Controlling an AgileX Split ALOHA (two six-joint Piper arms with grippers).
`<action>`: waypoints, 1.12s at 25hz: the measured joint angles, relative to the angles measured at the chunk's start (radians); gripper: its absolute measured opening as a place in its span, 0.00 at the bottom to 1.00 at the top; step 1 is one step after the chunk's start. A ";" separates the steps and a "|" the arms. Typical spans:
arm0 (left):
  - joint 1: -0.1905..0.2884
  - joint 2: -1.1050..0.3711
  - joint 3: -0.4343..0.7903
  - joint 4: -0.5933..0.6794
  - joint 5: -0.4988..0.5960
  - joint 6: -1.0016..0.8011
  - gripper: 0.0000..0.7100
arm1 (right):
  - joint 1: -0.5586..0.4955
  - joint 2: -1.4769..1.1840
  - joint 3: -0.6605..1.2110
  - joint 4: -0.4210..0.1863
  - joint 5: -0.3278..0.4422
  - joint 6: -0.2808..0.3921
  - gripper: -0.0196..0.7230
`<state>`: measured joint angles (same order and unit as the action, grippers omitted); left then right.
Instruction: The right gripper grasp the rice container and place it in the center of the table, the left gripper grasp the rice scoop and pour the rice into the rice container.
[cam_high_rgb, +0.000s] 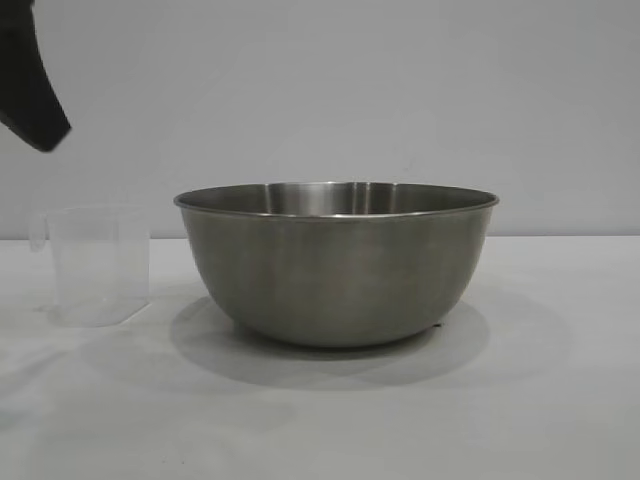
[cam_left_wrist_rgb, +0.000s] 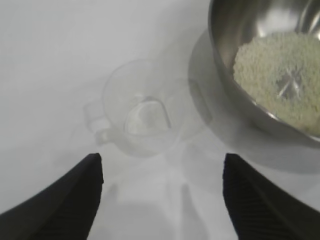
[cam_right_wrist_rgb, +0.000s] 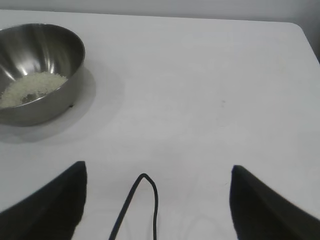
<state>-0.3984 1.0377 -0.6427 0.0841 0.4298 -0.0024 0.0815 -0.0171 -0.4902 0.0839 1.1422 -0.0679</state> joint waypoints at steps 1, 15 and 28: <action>0.000 -0.038 -0.002 0.005 0.035 0.013 0.63 | 0.000 0.000 0.000 0.000 0.000 0.000 0.74; 0.000 -0.451 -0.004 -0.032 0.562 0.090 0.63 | 0.000 0.000 0.000 0.002 0.000 0.000 0.74; 0.000 -0.710 -0.004 -0.115 0.745 0.081 0.63 | 0.000 0.000 0.000 0.002 0.000 0.000 0.74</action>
<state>-0.3984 0.3279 -0.6468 -0.0313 1.1745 0.0787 0.0815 -0.0171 -0.4902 0.0861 1.1422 -0.0679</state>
